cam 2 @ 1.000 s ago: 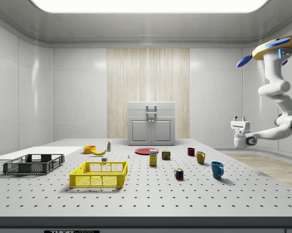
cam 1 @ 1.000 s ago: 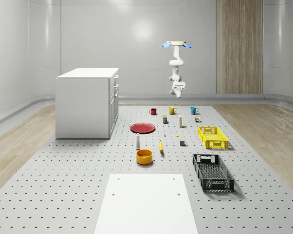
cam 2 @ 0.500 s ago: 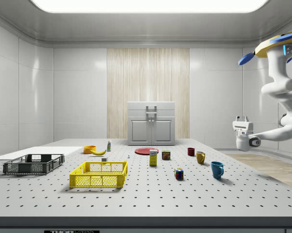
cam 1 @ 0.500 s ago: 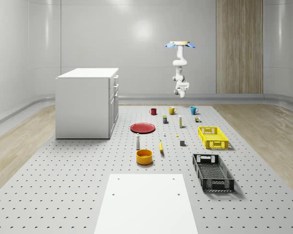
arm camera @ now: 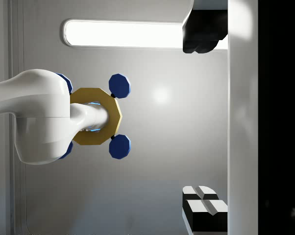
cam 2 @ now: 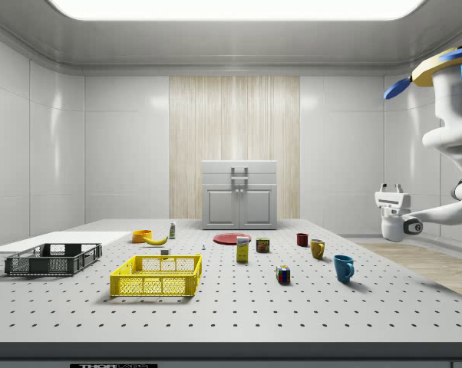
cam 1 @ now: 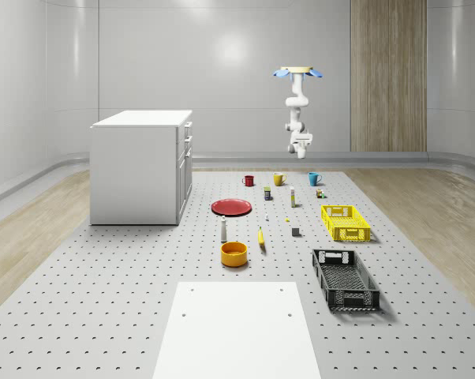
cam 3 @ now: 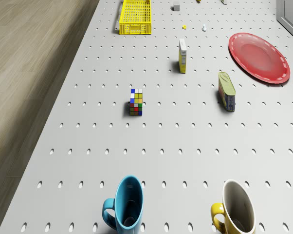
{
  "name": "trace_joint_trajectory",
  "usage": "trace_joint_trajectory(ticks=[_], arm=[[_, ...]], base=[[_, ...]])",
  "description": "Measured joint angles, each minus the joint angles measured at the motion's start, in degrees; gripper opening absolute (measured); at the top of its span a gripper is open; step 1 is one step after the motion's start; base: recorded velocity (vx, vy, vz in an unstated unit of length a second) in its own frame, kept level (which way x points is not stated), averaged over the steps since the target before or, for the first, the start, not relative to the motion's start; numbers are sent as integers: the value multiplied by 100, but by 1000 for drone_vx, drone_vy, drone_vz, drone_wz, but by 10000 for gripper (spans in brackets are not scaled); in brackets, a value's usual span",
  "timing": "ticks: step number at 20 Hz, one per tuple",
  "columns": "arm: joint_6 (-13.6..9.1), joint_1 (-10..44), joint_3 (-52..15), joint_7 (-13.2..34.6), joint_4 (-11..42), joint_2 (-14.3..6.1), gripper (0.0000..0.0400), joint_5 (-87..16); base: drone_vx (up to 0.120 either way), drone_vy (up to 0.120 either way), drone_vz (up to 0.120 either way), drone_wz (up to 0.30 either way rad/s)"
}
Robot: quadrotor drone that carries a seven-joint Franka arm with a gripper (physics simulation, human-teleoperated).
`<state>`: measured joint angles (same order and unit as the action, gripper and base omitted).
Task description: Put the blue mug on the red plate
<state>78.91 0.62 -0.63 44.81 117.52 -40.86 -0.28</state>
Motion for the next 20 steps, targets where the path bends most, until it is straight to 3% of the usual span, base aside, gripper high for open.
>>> trace_joint_trajectory(ticks=[5, 15, 20], arm=[[22, 15, -47, 8, 15, -15, 400, -64], [71, 125, -403, 73, 70, -52, 400, -564], [109, 302, -969, 183, 192, -93, 400, -1364]], base=[[120, 120, 0, 0], [120, 0, -4, 0], [8, 0, -88, 0]])
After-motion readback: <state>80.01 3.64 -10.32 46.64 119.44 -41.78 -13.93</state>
